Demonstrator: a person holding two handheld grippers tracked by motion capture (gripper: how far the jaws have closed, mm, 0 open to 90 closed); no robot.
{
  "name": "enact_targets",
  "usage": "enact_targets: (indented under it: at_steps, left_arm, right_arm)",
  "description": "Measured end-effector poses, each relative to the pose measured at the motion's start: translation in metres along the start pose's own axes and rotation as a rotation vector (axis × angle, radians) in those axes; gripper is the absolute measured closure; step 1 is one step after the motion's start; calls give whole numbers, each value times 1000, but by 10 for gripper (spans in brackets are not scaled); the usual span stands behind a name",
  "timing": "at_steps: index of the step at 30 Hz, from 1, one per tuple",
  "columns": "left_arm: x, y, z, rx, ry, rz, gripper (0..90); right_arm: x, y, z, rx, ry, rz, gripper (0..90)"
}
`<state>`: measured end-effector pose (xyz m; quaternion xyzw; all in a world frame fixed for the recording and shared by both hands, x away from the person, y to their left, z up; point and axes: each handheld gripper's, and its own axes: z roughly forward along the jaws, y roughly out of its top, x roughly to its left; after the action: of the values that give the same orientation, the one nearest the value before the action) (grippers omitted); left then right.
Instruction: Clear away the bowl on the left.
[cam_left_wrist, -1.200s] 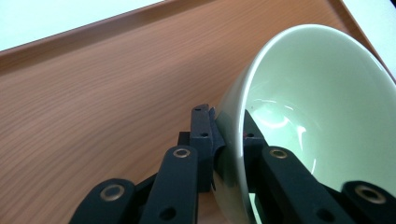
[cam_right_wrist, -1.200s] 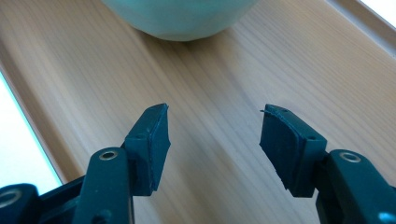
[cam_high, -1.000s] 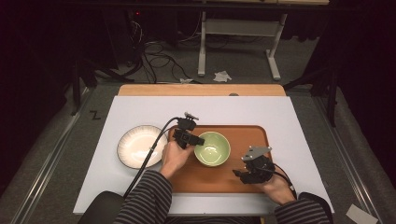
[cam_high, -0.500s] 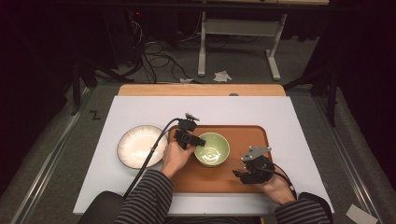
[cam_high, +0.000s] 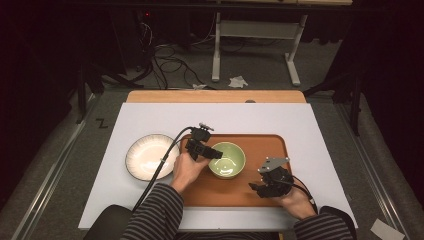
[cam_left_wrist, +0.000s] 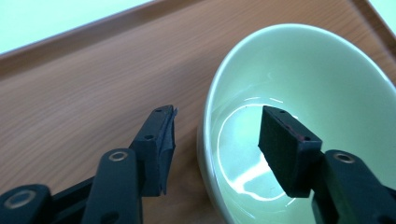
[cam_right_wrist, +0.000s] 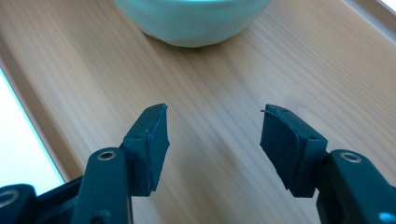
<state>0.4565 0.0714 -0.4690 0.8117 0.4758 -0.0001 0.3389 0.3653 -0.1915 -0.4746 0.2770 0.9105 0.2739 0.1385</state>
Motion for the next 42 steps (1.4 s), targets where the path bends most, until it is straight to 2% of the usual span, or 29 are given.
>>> enact_targets:
  at_steps: [8,16,23,29,38,42]
  left_arm:
    - [-5,-2,-14,-23,9,45,416]
    - [-7,-6,-25,-44,11,55,410]
    - [-17,-11,-33,-59,4,89,406]
    - [-18,-14,-37,-70,-8,87,402]
    - [-16,-23,-52,-95,7,91,400]
    - [-15,-22,-55,-96,-16,100,399]
  right_arm:
    - [0,0,0,0,-2,5,431]
    - [0,0,0,3,-1,5,431]
    - [1,0,0,6,0,3,431]
    - [0,0,0,5,1,1,431]
    - [0,0,1,10,1,3,431]
    - [0,0,0,4,4,2,432]
